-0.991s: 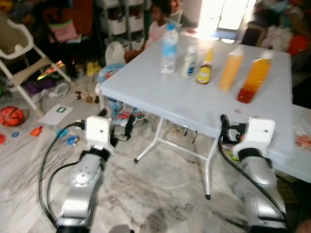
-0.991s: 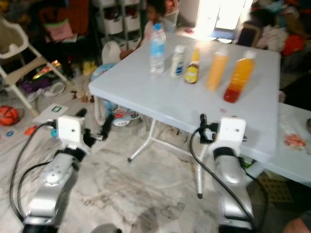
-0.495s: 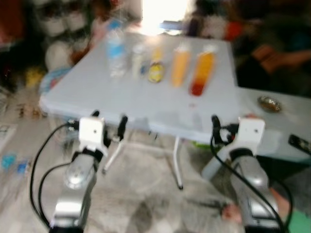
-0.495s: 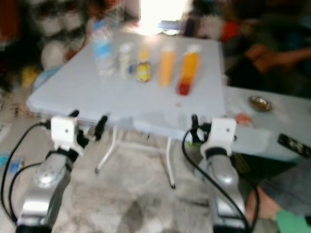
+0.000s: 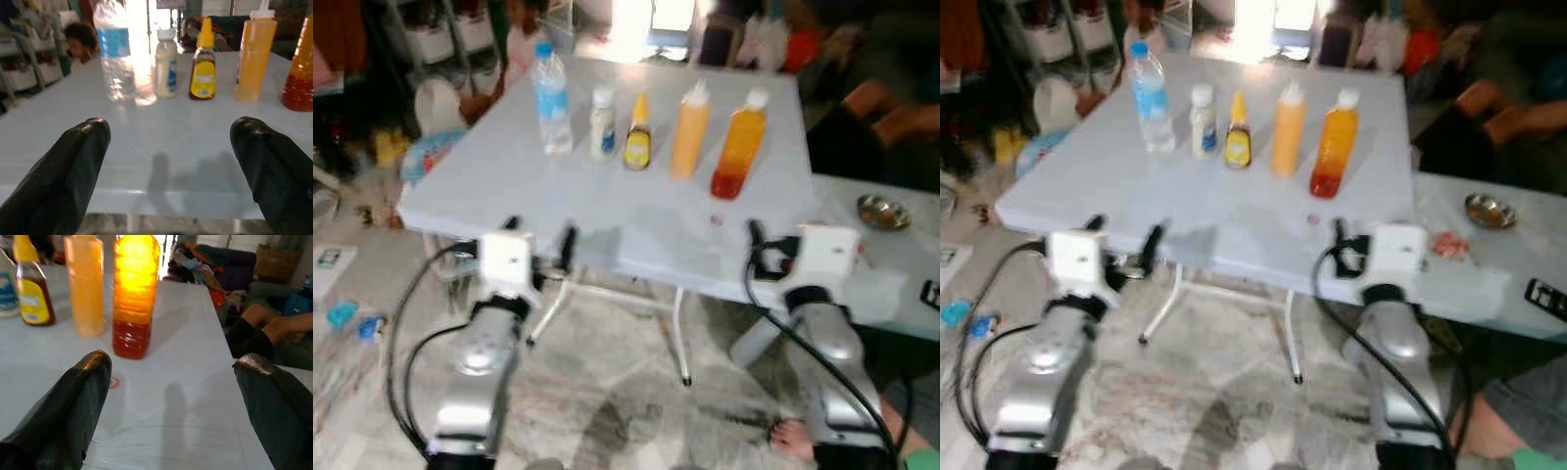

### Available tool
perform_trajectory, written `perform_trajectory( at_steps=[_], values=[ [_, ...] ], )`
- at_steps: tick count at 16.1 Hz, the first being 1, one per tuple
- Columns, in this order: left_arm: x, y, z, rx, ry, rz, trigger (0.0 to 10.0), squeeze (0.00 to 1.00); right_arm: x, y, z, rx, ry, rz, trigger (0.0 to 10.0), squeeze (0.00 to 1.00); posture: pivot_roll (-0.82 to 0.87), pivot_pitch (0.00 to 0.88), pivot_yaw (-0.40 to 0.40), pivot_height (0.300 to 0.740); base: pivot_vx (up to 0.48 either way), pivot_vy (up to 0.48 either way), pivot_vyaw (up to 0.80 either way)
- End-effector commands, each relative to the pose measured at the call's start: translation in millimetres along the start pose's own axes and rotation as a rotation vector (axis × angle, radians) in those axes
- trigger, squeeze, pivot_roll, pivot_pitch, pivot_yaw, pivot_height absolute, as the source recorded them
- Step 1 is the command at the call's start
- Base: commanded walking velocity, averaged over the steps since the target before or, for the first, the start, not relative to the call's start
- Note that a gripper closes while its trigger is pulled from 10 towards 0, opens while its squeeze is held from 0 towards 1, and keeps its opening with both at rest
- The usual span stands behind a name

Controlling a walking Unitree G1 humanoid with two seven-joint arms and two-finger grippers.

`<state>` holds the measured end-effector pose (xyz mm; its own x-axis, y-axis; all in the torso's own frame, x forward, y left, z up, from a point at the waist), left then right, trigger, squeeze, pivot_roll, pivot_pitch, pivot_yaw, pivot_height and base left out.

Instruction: Restocking fridge

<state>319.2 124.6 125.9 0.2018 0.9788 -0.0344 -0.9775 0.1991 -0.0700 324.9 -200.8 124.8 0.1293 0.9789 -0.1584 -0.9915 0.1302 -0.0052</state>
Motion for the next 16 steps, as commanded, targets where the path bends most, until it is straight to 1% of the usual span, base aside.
perform_trajectory(
  at_steps=[1,2,4,6,8,9,11,12,13,14,16],
  values=[
    [18.0,3.7,1,0.002,-0.01,0.065,10.0,0.0,0.5,3.3,4,-0.021,0.002,-0.006,10.0,0.0,0.0,0.0,-0.024,0.74,0.0,0.0,0.0],
    [25.8,5.7,3,-0.013,-0.053,0.096,10.0,0.0,-5.7,8.6,8,-0.047,0.028,-0.031,10.0,0.0,0.0,0.0,-0.023,0.74,0.0,0.0,0.0],
    [33.4,8.7,1,-0.002,-0.05,0.124,10.0,0.0,-12.3,16.1,3,-0.028,0.033,-0.06,10.0,0.0,0.0,0.0,-0.017,0.74,0.0,0.0,0.0],
    [34.3,11.0,-1,0.007,-0.05,0.127,10.0,0.0,-14.8,23.8,-4,-0.003,0.041,-0.066,10.0,0.0,0.0,0.0,-0.013,0.74,0.0,0.0,0.0],
    [32.9,10.8,0,0.004,-0.063,0.122,10.0,0.0,-17.0,25.6,-5,0.001,0.052,-0.075,10.0,0.0,0.0,0.0,-0.014,0.74,0.0,0.0,0.0],
    [37.2,14.6,4,-0.009,-0.074,0.136,10.0,0.0,-23.2,32.8,-6,0.005,0.041,-0.098,10.0,0.0,0.01,0.0,-0.011,0.74,0.0,0.0,0.0],
    [39.6,19.4,2,-0.004,-0.078,0.134,10.0,0.0,-27.6,45.8,-15,0.033,0.04,-0.118,10.0,0.0,0.01,0.0,0.005,0.74,0.0,0.0,0.0],
    [38.2,19.6,0,0.0,-0.08,0.121,10.0,0.0,-30.4,49.6,-17,0.036,0.039,-0.134,10.0,0.0,0.0,0.0,0.017,0.74,0.0,0.0,0.0],
    [35.6,17.3,-1,0.003,-0.079,0.105,10.0,0.0,-33.4,49.4,-15,0.028,0.04,-0.153,10.0,0.0,-0.01,0.0,0.033,0.74,0.0,0.0,0.0],
    [31.3,12.2,-1,0.001,-0.075,0.085,10.0,0.0,-35.7,48.9,-12,0.016,0.049,-0.169,10.0,0.0,-0.03,0.0,0.048,0.74,0.0,0.0,0.0],
    [21.2,0.7,2,-0.015,-0.077,0.039,10.0,0.0,-39.5,53.5,-8,0.004,0.058,-0.195,10.0,0.0,-0.07,0.0,0.081,0.74,0.0,0.0,0.0]
  ],
)
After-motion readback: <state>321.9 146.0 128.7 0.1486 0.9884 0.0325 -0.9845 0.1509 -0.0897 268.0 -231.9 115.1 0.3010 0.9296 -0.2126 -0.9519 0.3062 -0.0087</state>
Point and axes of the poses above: a point about 5 cm out from each wrist's last joint towards the gripper, its own y axis pointing back from the gripper into the wrist, its own z axis along the axis of the wrist's last joint, x = y × z, the point moved 6 cm from there along -y, pointing out of the wrist towards the gripper, and after that the axes turned 5 degrees about y, right-handed, at the moved point
